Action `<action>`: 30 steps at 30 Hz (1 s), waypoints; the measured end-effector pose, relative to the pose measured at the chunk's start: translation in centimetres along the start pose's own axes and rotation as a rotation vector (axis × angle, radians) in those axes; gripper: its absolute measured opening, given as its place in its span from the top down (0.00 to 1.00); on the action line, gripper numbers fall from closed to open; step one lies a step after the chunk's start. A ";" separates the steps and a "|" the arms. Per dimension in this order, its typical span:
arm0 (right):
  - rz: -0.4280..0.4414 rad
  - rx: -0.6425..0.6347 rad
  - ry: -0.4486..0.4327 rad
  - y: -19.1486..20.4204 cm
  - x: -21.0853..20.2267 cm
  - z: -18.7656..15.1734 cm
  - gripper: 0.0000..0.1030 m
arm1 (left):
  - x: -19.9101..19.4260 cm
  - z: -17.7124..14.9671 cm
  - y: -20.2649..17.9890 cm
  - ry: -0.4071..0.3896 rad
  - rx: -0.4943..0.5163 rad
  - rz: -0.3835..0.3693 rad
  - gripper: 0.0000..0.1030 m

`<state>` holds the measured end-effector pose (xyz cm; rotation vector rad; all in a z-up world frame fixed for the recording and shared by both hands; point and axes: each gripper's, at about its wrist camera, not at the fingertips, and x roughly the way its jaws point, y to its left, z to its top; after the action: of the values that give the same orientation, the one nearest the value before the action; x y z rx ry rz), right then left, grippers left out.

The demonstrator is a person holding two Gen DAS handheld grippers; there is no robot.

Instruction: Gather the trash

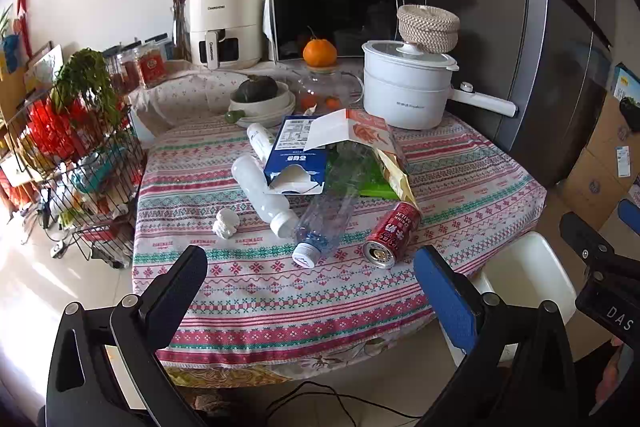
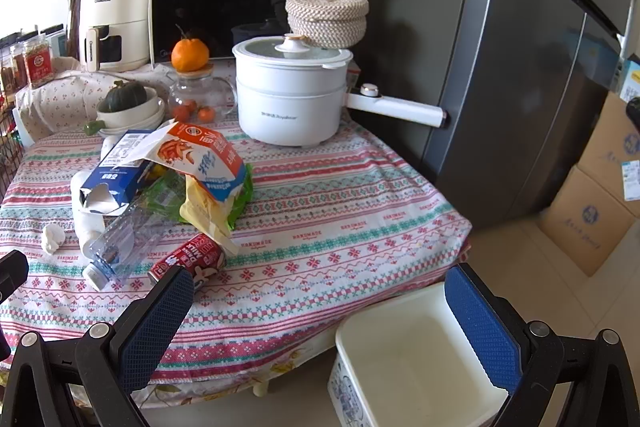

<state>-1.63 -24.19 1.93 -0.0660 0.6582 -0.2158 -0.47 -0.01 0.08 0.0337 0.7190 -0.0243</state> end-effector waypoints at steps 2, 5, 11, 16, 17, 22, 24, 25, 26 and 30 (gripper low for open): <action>-0.004 0.002 0.000 -0.1 0.0 0.0 0.00 | 0.0 0.0 0.0 0.001 -0.001 -0.001 0.00; -0.007 0.005 0.003 -0.4 0.1 0.0 0.00 | 0.0 0.0 0.1 0.001 0.000 -0.002 0.00; -0.021 0.011 0.012 -0.7 0.1 -0.2 0.00 | 0.1 -0.1 0.1 0.003 0.002 -0.004 0.00; -0.025 0.019 0.011 -0.9 -0.1 -0.1 0.00 | 0.2 -0.4 0.0 0.013 0.004 -0.012 0.00; -0.024 0.020 0.010 -1.0 -0.1 -0.1 0.00 | 0.3 -0.5 -0.1 0.014 0.003 -0.016 0.00; -0.023 0.021 0.009 -1.1 -0.2 -0.1 0.00 | 0.3 -0.6 -0.1 0.015 0.005 -0.017 0.00; -0.021 0.020 0.011 -1.1 -0.2 -0.2 0.00 | 0.3 -0.7 -0.2 0.017 0.007 -0.016 0.00; -0.022 0.019 0.011 -1.1 -0.2 -0.2 0.00 | 0.4 -0.7 -0.1 0.018 0.007 -0.017 0.00; -0.022 0.019 0.011 -1.1 -0.2 -0.2 0.00 | 0.4 -0.7 -0.2 0.020 0.009 -0.016 0.00; -0.023 0.021 0.011 -1.1 -0.2 -0.2 0.00 | 0.5 -0.8 -0.2 0.020 0.009 -0.016 0.00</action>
<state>-2.14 -25.26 2.04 -0.0526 0.6661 -0.2450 -0.62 -0.21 -0.82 0.0365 0.7396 -0.0428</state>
